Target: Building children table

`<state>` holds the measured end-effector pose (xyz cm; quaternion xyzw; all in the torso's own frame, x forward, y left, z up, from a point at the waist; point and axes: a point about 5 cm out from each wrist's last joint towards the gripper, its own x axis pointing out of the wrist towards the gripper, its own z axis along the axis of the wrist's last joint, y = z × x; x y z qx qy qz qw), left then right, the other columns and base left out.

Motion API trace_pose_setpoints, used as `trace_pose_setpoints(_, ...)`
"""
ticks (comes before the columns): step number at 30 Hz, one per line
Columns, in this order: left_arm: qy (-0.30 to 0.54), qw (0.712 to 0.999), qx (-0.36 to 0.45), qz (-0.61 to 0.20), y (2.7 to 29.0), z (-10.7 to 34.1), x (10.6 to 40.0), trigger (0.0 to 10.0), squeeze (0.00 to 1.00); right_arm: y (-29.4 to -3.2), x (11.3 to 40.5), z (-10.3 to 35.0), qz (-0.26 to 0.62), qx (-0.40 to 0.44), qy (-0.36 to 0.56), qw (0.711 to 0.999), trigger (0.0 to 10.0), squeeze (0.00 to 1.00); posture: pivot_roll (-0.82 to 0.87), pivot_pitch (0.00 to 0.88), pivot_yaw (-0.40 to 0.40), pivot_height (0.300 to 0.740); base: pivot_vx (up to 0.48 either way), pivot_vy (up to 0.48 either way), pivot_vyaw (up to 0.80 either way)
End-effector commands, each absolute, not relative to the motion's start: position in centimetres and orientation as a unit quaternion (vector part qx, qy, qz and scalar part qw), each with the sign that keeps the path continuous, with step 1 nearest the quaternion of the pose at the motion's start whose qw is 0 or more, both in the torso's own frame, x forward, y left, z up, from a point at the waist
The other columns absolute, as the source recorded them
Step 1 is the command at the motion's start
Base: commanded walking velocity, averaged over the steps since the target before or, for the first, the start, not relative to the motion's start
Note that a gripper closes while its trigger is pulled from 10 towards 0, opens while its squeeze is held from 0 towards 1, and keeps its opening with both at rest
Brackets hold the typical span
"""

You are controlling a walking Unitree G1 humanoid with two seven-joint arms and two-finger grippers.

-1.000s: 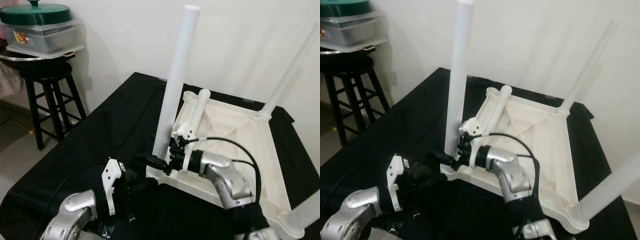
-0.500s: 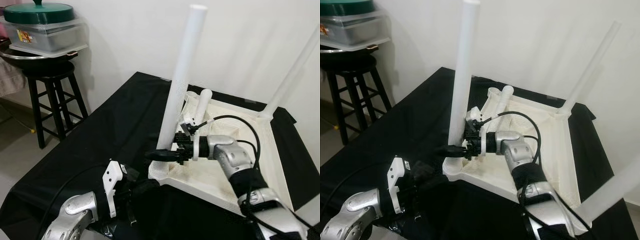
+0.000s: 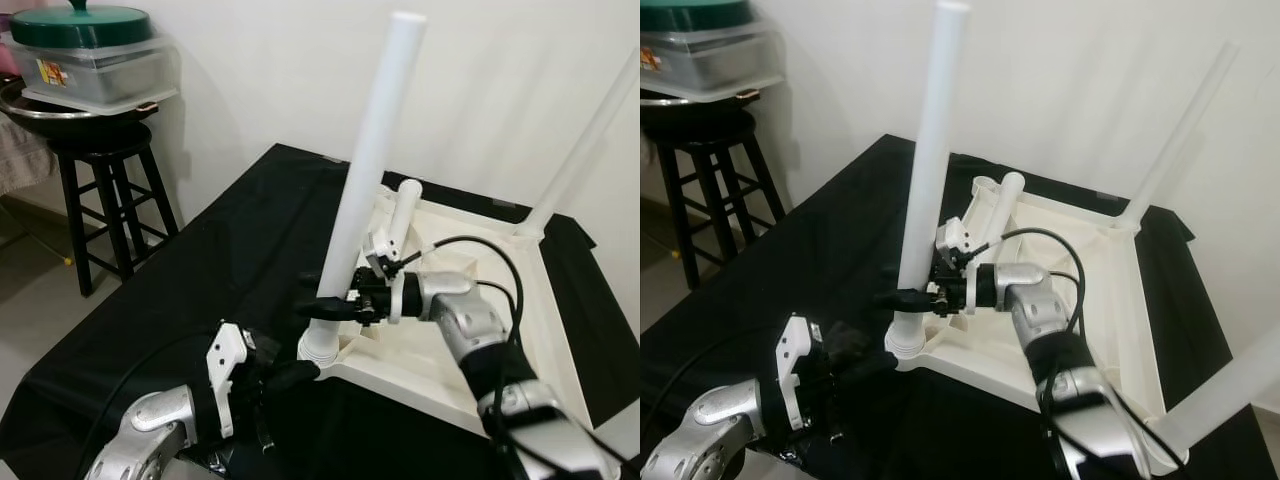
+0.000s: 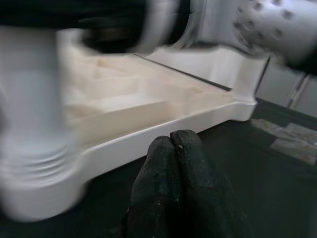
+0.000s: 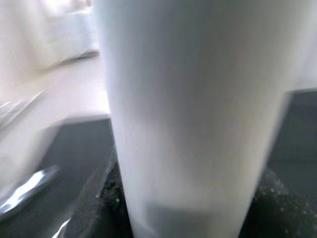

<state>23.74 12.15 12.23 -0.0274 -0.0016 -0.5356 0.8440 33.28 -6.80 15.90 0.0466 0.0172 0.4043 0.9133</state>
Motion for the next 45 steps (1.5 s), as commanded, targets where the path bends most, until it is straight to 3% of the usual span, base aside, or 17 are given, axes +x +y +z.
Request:
trace_pose_setpoints(1,0.001,0.844,-0.026,-0.536,12.5,12.3,23.5,10.0,0.00,-7.7,32.0,13.0,0.291,0.046,0.091,0.951,0.0,0.00,0.02,0.000,-0.108,0.740,0.000,0.000,0.00)
trace_pose_setpoints(2,0.001,0.844,-0.026,-0.535,12.6,12.3,23.5,10.0,0.00,-6.9,30.0,12.4,0.272,0.016,0.100,0.957,0.0,0.00,0.02,0.000,-0.103,0.740,0.000,0.000,0.00)
trace_pose_setpoints(11,0.007,0.841,-0.026,-0.540,12.8,12.2,23.6,10.0,0.00,-7.2,29.8,13.0,0.274,0.014,0.081,0.958,0.0,0.00,0.00,0.000,-0.074,0.740,0.000,0.000,0.00)
trace_pose_setpoints(12,0.013,0.837,-0.023,-0.546,12.9,12.1,23.6,10.0,0.00,-7.6,30.4,13.1,0.267,0.018,0.080,0.960,2.9,0.00,0.00,0.000,-0.076,0.740,0.000,0.000,0.00)
trace_pose_setpoints(13,0.013,0.837,-0.023,-0.546,12.9,12.1,23.6,10.0,0.00,-7.6,30.4,13.1,0.267,0.018,0.080,0.960,2.9,0.00,0.00,0.000,-0.076,0.740,0.000,0.000,0.00)
trace_pose_setpoints(14,0.014,0.837,-0.022,-0.546,12.9,12.1,23.6,10.0,0.00,-7.6,30.5,13.1,0.276,0.043,0.087,0.956,10.0,0.00,0.00,0.000,-0.077,0.740,0.000,0.000,0.00)
trace_pose_setpoints(15,0.014,0.837,-0.022,-0.546,12.9,12.1,23.6,10.0,0.00,-7.6,30.5,13.1,0.276,0.043,0.087,0.956,10.0,0.00,0.00,0.000,-0.077,0.740,0.000,0.000,0.00)
trace_pose_setpoints(16,0.013,0.839,-0.023,-0.543,12.9,12.1,23.6,10.0,0.00,-7.1,30.3,13.2,0.298,0.057,0.090,0.949,10.0,1.00,0.00,0.000,-0.078,0.740,0.000,0.000,0.00)
trace_pose_setpoints(19,0.008,0.844,-0.027,-0.536,13.0,12.1,23.5,10.0,0.00,-6.1,29.7,14.1,0.365,0.074,0.073,0.925,10.0,1.00,0.00,0.000,-0.082,0.740,0.000,0.000,0.00)
trace_pose_setpoints(24,0.000,0.853,-0.038,-0.521,13.0,12.3,23.7,10.0,0.00,-6.2,28.9,15.7,0.388,0.056,0.043,0.919,10.0,0.96,0.00,0.000,-0.085,0.740,0.000,0.000,0.00)
trace_pose_setpoints(25,-0.004,0.858,-0.043,-0.512,13.1,12.5,23.9,10.0,0.00,-6.8,29.1,16.0,0.376,0.052,0.039,0.924,10.0,0.31,0.00,0.000,-0.085,0.740,0.000,0.000,0.00)
trace_pose_setpoints(26,-0.011,0.866,-0.048,-0.498,13.2,12.7,24.0,10.0,0.00,-7.8,29.3,16.0,0.358,0.043,0.041,0.932,10.0,0.00,-0.01,0.000,-0.088,0.740,0.000,0.000,0.00)
trace_pose_setpoints(30,-0.023,0.886,-0.052,-0.461,13.7,13.1,24.2,10.0,0.00,-9.7,29.4,15.6,0.334,0.035,0.050,0.941,10.0,0.00,-0.02,0.000,-0.087,0.740,0.000,0.000,0.00)
trace_pose_setpoints(33,-0.032,0.929,-0.058,-0.364,15.2,13.4,24.6,10.0,0.00,-12.7,28.3,14.8,0.301,0.022,0.061,0.951,10.0,0.00,-0.03,0.000,-0.082,0.740,0.000,0.000,0.00)
trace_pose_setpoints(36,-0.030,0.939,-0.058,-0.336,15.7,13.3,24.7,10.0,0.00,-13.5,27.8,14.7,0.291,0.022,0.064,0.954,10.0,0.00,-0.03,0.000,-0.082,0.740,0.000,0.000,0.00)
trace_pose_setpoints(39,-0.015,0.976,-0.048,-0.213,18.2,13.2,24.2,10.0,0.00,-17.0,26.0,13.2,0.098,0.042,0.083,0.991,10.0,0.00,-0.05,0.000,-0.071,0.740,0.000,0.000,0.00)
trace_pose_setpoints(45,0.012,0.979,-0.048,-0.195,17.3,12.0,23.2,10.0,0.00,-18.1,25.0,12.0,0.061,-0.025,0.103,0.993,10.0,0.00,-0.05,0.000,-0.061,0.740,0.000,0.000,0.00)
